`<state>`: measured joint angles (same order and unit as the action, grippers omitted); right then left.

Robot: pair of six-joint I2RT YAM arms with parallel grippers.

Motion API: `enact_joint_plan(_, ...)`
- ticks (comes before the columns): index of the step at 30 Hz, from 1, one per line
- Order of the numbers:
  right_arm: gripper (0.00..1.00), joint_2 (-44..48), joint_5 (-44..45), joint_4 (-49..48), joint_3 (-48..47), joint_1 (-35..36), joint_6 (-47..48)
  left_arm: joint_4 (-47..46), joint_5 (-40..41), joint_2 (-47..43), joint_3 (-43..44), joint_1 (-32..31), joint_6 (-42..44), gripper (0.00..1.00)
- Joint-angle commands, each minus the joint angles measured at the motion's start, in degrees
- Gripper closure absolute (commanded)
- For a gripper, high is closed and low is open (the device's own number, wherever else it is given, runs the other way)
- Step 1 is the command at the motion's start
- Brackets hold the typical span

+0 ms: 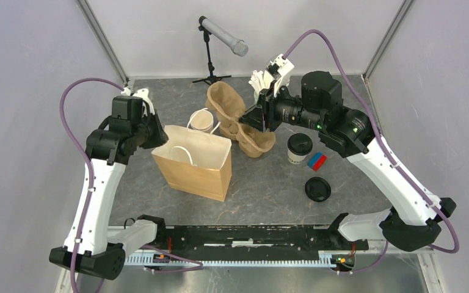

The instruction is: Pack the takeout coffee

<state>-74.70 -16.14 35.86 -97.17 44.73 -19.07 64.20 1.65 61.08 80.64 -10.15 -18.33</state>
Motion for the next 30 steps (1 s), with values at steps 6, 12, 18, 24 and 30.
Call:
enact_joint_plan(6,0.63,3.1,1.6,3.1,-2.7,0.1,3.6,-9.0,-19.9,-5.8,-6.5,-2.7,-9.7,0.98)
enact_joint_plan(12,0.63,5.8,0.1,0.4,2.7,0.1,4.2,-20.0,-17.8,-7.8,-11.8,-11.6,-23.9,0.98)
enact_joint_plan(18,0.63,7.7,-1.4,-4.2,8.0,0.1,3.0,-21.7,-12.3,-7.5,-13.4,-16.7,-30.9,0.95)
enact_joint_plan(24,0.63,10.3,-2.5,-9.2,14.9,0.1,3.3,-22.9,-12.8,-8.2,-13.7,-16.8,-31.9,0.74)
enact_joint_plan(30,0.64,11.3,-3.0,-9.6,16.8,0.1,3.6,-19.4,-6.4,-9.7,-11.8,-16.7,-31.5,0.53)
